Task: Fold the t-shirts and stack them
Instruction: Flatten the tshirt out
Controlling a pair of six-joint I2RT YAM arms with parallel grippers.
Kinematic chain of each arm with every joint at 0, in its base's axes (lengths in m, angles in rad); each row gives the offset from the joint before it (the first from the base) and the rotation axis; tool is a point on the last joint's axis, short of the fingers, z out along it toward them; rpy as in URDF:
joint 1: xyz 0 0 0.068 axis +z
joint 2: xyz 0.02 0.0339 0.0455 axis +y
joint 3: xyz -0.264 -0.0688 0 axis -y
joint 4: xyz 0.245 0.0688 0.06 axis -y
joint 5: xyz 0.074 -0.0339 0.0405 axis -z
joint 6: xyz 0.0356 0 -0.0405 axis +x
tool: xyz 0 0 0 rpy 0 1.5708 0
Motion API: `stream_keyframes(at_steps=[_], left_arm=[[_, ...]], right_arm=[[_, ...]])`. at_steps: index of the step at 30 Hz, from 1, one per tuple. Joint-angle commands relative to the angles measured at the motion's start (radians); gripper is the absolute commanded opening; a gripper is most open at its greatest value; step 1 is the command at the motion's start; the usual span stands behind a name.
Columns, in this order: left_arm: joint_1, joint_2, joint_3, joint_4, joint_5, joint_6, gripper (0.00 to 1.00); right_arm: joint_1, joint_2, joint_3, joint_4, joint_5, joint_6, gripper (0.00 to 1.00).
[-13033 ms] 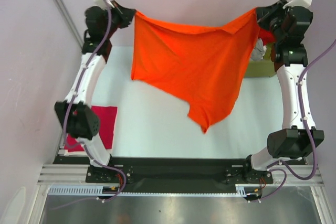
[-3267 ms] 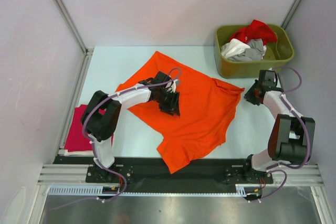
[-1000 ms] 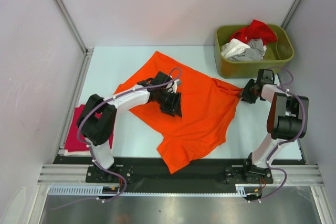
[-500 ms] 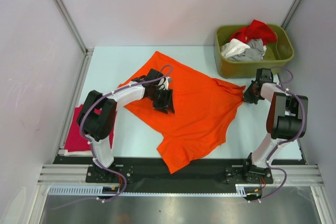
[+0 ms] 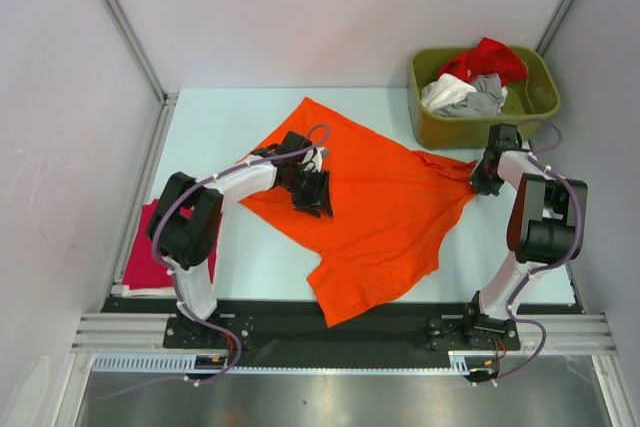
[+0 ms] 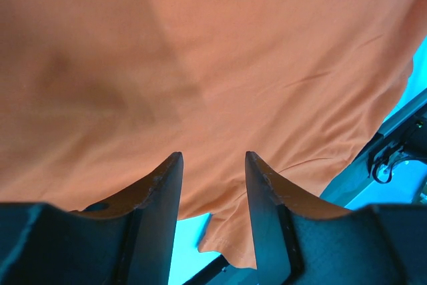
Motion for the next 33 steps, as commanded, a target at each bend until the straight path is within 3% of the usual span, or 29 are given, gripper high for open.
stream_keyframes(at_steps=[1,5,6,10,14,24,29,33], left_arm=[[-0.004,-0.035,0.002,0.002,0.005,0.026,0.48],[0.002,-0.029,0.021,-0.003,-0.010,0.035,0.48],[0.002,-0.029,0.028,-0.004,-0.009,0.037,0.49],[0.005,-0.032,0.045,-0.015,-0.010,0.042,0.49],[0.005,-0.043,0.025,-0.006,0.004,0.034,0.49],[0.005,-0.061,-0.007,0.025,0.021,0.015,0.49],[0.005,-0.062,-0.008,0.028,0.034,-0.004,0.49],[0.002,-0.104,-0.062,0.049,0.045,-0.026,0.49]], right_arm=[[-0.006,-0.076,-0.051,-0.029,0.061,0.033,0.00],[-0.024,-0.012,-0.036,-0.031,0.058,0.019,0.01],[-0.028,0.006,-0.001,-0.036,0.064,0.012,0.05],[-0.023,0.014,0.088,-0.120,0.132,-0.016,0.35],[-0.018,-0.070,0.120,-0.273,0.155,0.039,0.54],[0.073,-0.579,-0.286,-0.473,-0.252,0.168,0.59],[0.138,-0.677,-0.453,-0.429,-0.368,0.206,0.60],[0.283,-0.696,-0.541,-0.426,-0.356,0.271,0.56]])
